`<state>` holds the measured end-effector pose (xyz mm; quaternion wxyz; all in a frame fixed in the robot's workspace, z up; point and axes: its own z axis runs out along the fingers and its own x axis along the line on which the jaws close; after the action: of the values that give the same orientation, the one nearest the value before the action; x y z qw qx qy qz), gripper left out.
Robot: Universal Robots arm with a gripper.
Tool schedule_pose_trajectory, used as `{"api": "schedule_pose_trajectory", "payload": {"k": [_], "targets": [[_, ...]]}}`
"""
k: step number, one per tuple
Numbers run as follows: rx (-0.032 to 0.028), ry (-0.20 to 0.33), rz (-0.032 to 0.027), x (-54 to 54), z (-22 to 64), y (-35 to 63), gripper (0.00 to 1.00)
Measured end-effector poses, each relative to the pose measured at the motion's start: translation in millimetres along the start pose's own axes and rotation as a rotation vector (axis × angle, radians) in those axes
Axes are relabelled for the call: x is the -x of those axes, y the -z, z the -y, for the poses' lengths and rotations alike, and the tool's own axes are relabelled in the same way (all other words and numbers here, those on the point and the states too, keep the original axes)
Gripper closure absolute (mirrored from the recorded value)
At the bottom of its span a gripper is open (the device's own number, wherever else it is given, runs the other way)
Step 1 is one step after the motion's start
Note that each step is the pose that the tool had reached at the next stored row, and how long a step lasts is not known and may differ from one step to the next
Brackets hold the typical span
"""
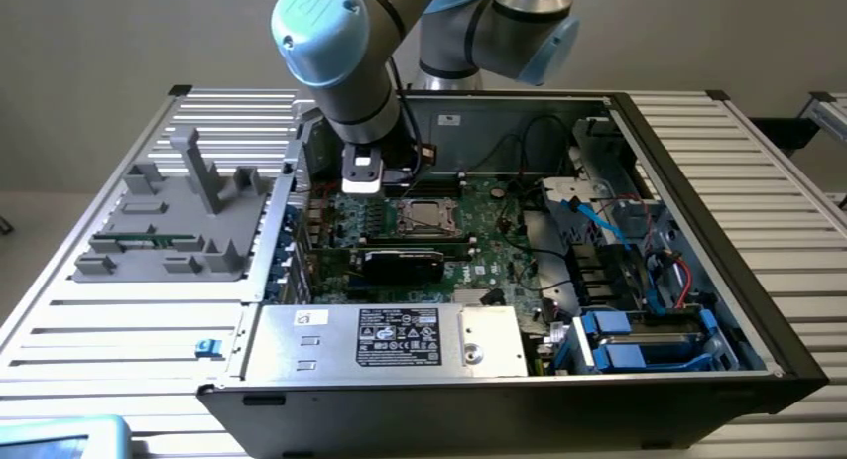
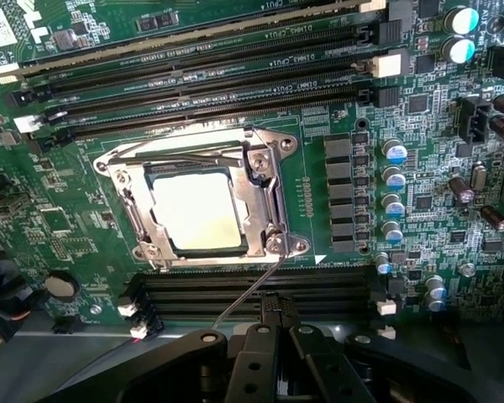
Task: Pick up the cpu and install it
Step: 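Install the first cpu locking lever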
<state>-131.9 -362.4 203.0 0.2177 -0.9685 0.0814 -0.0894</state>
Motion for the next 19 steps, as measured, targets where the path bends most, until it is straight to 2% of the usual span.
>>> {"api": "schedule_pose_trajectory", "payload": {"k": [4, 11, 19], "targets": [[0.0004, 0.000, -0.0003, 0.0, -0.2, -0.4, 0.89], [0.0078, 0.002, -0.0011, 0.1, -0.5, -1.0, 0.89], [0.0085, 0.002, -0.0014, -1.0, -1.2, -3.1, 0.89]]}}
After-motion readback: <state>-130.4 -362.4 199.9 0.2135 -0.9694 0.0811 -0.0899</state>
